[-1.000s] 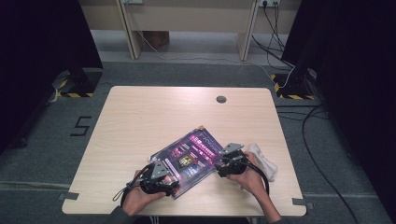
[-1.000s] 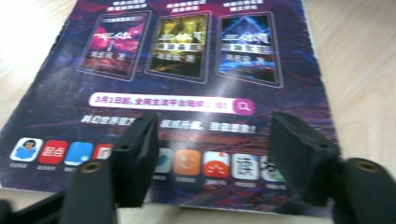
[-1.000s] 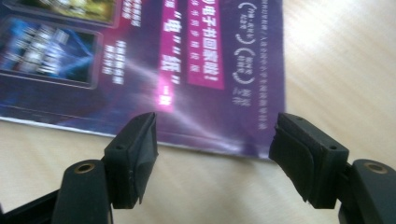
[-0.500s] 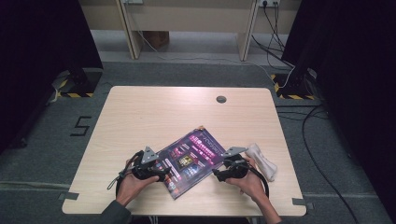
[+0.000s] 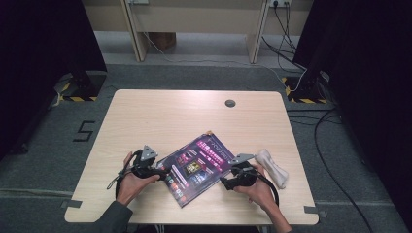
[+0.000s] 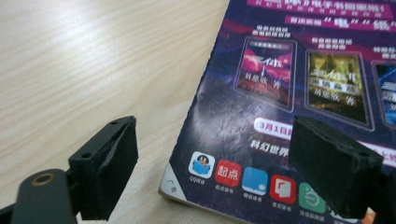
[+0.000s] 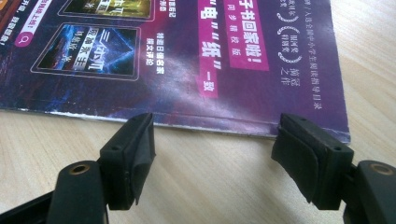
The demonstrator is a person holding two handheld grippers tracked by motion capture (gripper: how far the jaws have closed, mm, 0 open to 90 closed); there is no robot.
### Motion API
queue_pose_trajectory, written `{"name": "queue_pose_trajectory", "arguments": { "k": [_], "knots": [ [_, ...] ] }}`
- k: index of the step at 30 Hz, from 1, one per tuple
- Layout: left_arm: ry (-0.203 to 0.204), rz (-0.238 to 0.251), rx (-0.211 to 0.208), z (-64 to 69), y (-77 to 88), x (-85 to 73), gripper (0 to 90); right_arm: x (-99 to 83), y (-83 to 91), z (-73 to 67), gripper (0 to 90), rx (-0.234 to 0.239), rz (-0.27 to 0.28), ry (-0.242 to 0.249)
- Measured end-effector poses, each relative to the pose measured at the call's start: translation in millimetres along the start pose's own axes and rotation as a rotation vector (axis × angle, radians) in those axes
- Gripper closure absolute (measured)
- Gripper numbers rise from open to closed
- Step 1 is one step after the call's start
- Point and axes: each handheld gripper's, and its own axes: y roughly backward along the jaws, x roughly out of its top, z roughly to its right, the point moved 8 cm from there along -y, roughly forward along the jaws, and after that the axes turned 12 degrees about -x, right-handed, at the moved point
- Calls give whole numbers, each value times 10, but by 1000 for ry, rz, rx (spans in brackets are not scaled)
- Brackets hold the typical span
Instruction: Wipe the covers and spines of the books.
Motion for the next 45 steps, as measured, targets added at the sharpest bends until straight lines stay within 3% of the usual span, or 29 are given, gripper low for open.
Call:
{"name": "queue_pose_trajectory", "arguments": {
  "k": [5, 12, 15, 26, 35, 45],
  "knots": [
    [1, -27, -10, -5, -48, -46, 147, -11, -12, -23, 290, 7, -9, 8],
    [15, -35, -60, 64, -41, -68, 222, -9, -16, -34, 290, 12, -7, 7],
    [5, -54, -45, 112, -17, -88, 216, -15, -24, -23, 289, 10, -9, 8],
    [-17, -122, -38, 505, 71, -203, 217, -13, 4, 77, 290, 25, 13, -27],
    [-34, -132, -103, 823, 121, -305, 219, -21, 1, 93, 291, 47, 20, -54],
    [-31, -114, -155, 1035, 110, -341, 200, -27, -31, 89, 290, 59, 19, -73]
  ]
}}
